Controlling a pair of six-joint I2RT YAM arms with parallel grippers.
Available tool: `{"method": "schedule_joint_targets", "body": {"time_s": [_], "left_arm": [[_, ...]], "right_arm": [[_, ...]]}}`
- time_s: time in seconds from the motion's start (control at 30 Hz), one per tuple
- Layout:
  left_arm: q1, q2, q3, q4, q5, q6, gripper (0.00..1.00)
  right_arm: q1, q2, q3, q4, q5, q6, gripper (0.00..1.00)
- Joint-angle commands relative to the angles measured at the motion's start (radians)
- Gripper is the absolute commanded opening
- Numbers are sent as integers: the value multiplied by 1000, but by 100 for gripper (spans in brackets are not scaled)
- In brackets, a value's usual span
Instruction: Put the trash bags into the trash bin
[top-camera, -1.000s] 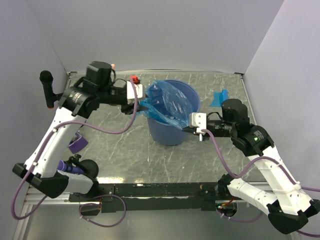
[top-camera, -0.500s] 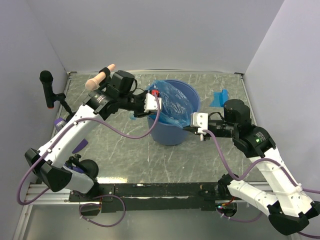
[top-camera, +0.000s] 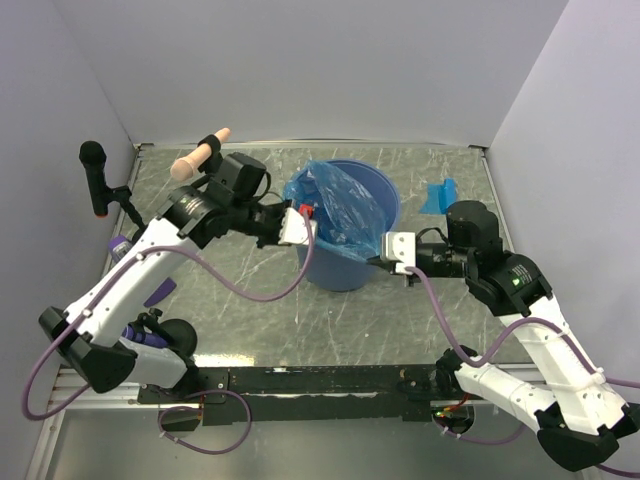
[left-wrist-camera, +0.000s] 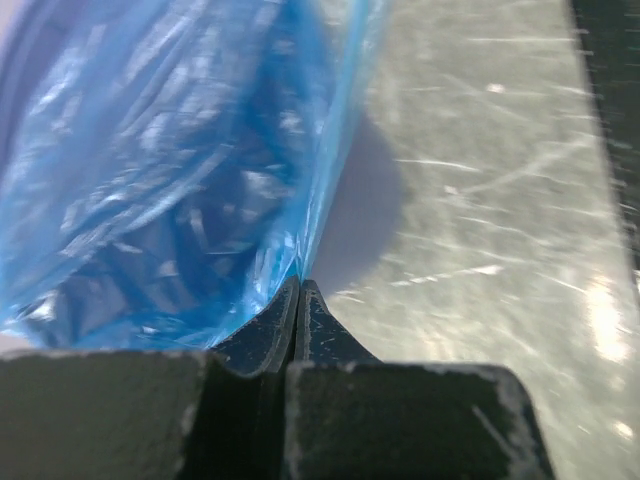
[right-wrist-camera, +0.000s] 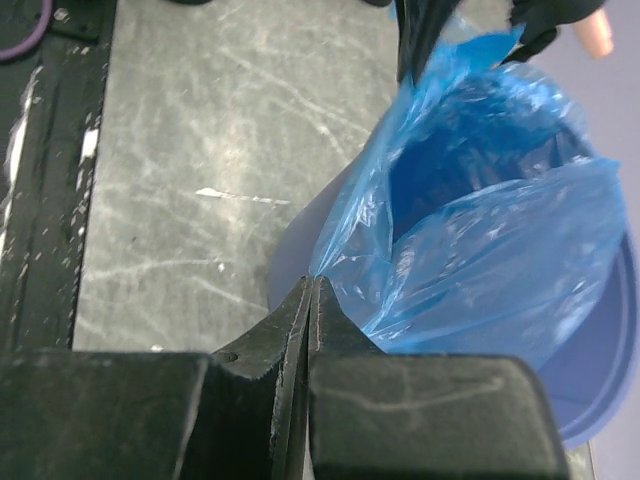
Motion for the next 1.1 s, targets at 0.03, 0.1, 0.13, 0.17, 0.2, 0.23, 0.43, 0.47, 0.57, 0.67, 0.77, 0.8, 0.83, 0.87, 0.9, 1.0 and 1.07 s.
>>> {"method": "schedule_joint_targets", "body": {"time_s": [0.03,0.1,0.13,0.17,0.2,0.23,0.43,0.47,0.57,0.67,0.77,0.8,0.83,0.87,0.9,1.0,1.07], "left_arm": [[-7,-74,-72,-116,77,30,1],[-10,-94,-155,-46,65,19,1],[-13,-100,-192,0,60,7,1],[-14,-108,-221,40,56,-13,1],[-14,-111,-252,83,51,-32,0],[-14,-113,-276,118,49,-39,0],[-30,-180,-500,495,-16,-179,1],[-39,-206,-554,580,-35,-193,1],[-59,-218,-670,732,-69,-196,1],[-65,-217,-717,778,-79,-216,4],[-64,-223,-665,647,-63,-236,19],[-61,-232,-631,601,-55,-251,24],[-54,-244,-611,547,-53,-265,28],[-45,-264,-588,501,-46,-274,31],[-35,-289,-567,451,-37,-270,34],[1,-349,-495,326,-24,-233,39],[7,-367,-444,295,-44,-243,41]], "right_arm": [[20,-14,-28,-79,-37,-77,0],[31,-11,-53,-72,-29,-80,0],[33,-11,-68,-56,-14,-76,0],[34,-11,-84,-41,1,-74,0],[34,-11,-103,-24,15,-77,0],[34,-13,-122,-13,27,-83,0],[36,-40,-267,166,196,17,0],[36,-47,-298,232,237,39,0],[34,-51,-363,318,326,67,0],[34,-54,-383,337,370,73,0],[34,-65,-345,269,374,76,0],[34,-76,-326,245,383,97,4],[33,-91,-306,223,382,117,11],[34,-108,-286,193,370,130,18],[34,-128,-263,171,367,151,23],[33,-172,-208,134,339,234,34],[34,-174,-179,113,321,269,39]]}}
